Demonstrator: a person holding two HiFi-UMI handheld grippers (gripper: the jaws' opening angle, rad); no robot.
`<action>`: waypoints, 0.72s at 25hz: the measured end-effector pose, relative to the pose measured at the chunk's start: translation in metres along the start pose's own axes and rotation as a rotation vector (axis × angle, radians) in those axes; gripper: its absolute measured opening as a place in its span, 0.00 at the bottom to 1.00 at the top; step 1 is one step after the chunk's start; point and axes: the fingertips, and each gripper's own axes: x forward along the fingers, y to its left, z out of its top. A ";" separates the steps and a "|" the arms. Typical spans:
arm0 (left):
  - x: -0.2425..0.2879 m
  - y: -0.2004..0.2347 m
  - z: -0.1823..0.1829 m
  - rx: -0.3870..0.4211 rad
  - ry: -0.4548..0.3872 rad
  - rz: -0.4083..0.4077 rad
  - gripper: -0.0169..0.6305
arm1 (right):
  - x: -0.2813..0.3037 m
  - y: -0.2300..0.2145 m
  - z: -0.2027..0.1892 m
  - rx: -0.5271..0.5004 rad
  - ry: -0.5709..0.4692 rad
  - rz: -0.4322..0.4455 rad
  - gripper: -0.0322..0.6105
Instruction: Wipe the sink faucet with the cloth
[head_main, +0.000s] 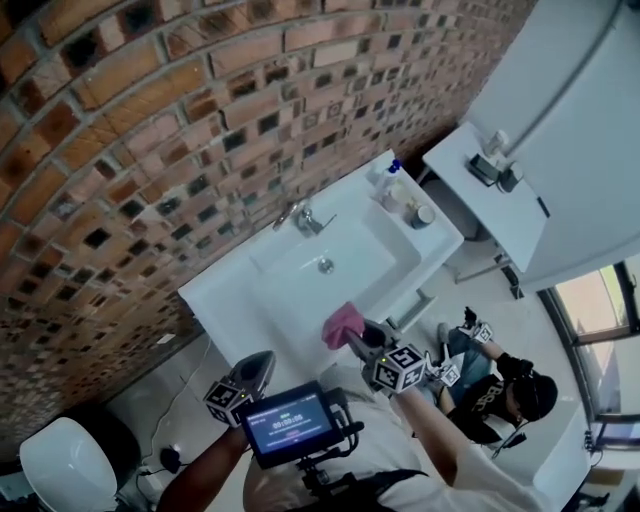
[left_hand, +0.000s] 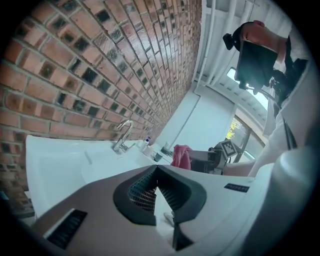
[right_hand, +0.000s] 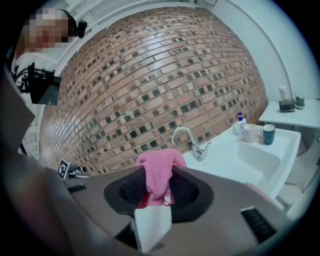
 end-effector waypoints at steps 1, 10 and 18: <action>0.009 -0.003 0.002 0.010 0.020 -0.008 0.03 | 0.004 -0.010 0.005 0.001 0.002 0.002 0.27; 0.076 -0.013 0.008 0.021 0.195 0.007 0.03 | 0.049 -0.093 0.035 0.019 0.029 0.024 0.27; 0.115 -0.001 0.029 0.026 0.127 0.118 0.03 | 0.096 -0.149 0.042 0.020 0.066 0.052 0.27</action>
